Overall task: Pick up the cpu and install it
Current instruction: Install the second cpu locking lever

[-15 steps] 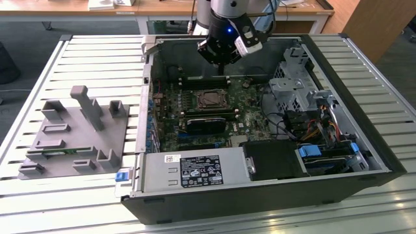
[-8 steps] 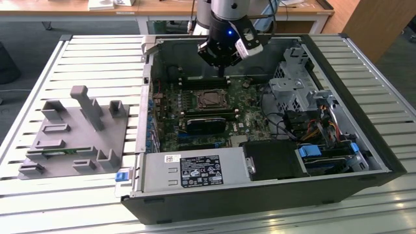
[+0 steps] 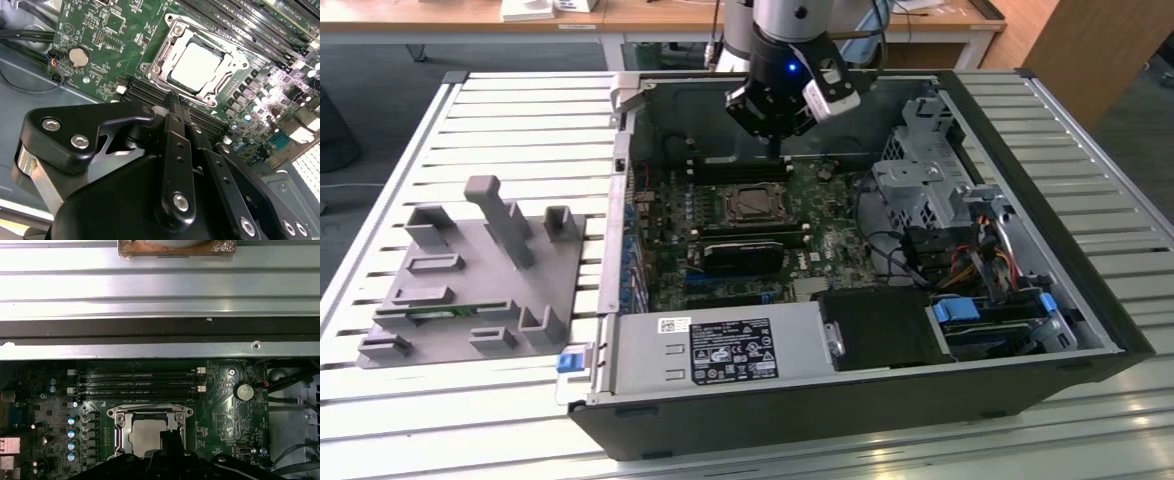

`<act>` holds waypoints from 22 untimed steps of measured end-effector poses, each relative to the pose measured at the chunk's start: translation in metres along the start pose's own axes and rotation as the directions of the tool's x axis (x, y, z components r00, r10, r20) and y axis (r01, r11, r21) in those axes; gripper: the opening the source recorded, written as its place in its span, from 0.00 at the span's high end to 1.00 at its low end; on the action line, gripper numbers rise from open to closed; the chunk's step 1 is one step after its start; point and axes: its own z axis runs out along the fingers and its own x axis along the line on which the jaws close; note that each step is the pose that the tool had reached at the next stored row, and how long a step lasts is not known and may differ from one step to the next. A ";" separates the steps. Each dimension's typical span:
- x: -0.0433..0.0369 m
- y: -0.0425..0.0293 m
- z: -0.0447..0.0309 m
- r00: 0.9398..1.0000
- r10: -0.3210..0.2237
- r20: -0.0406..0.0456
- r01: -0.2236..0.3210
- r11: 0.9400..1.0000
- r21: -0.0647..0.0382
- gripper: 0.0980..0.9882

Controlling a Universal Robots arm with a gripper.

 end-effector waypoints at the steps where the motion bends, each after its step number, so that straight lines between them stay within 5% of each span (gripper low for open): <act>1: 0.0000 -0.0002 0.0000 1.000 0.000 0.000 0.000 1.000 0.000 0.99; 17: 0.0000 -0.0089 0.0028 1.000 0.000 -0.001 0.000 1.000 0.002 0.99; 22: 0.0001 -0.0178 0.0060 1.000 0.000 -0.003 0.000 1.000 0.002 0.99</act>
